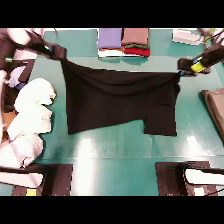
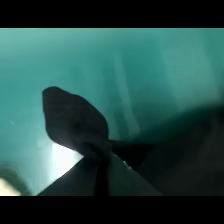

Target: Fold the shirts.

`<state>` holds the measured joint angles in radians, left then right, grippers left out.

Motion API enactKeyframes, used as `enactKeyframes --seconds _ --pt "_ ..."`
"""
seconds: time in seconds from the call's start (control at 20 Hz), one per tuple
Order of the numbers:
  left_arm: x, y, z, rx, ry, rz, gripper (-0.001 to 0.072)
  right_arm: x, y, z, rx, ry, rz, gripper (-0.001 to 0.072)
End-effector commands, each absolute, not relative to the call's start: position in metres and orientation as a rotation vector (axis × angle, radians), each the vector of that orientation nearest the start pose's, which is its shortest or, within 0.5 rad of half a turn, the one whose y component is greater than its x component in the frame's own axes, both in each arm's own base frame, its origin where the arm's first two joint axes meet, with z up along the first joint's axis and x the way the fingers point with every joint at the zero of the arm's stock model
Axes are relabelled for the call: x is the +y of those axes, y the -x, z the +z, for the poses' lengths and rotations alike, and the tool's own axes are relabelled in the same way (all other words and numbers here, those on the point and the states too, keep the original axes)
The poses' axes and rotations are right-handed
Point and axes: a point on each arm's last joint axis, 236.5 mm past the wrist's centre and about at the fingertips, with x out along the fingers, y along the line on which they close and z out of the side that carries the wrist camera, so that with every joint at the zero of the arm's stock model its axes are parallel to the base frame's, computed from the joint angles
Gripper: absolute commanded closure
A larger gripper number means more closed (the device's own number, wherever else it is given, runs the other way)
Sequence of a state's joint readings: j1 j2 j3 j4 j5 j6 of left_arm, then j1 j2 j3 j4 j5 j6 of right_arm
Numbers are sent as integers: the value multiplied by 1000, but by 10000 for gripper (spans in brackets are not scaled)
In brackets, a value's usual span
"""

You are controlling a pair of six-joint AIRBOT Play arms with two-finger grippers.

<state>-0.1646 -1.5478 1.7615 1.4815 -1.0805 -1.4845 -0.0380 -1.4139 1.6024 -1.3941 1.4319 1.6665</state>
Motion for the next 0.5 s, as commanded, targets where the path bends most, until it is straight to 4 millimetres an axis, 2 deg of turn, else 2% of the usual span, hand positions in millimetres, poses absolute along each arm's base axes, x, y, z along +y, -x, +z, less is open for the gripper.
enactKeyframes --seconds 0.0,0.1,0.15,0.2,0.25,0.35,0.45 --pt "-110 -549 43 988 -75 -242 677 28 -452 30 1277 -266 32 694" --pt "-109 -547 36 1010 -73 -233 675 27 -465 24 1245 -270 26 675" --pt "-107 -547 38 1010 -80 -231 550 23 -471 27 1217 -275 20 470" --pt "-105 -544 41 1020 -88 -228 231 18 -476 35 1193 -278 14 334" --pt "-101 -540 43 1042 -98 -214 169 12 -479 46 1177 -275 12 332" --pt "-90 -522 49 1129 -111 -174 167 -5 -472 67 1168 -251 7 332" --pt "-83 -498 49 1211 -112 -155 167 -37 -449 72 1193 -233 -58 331"
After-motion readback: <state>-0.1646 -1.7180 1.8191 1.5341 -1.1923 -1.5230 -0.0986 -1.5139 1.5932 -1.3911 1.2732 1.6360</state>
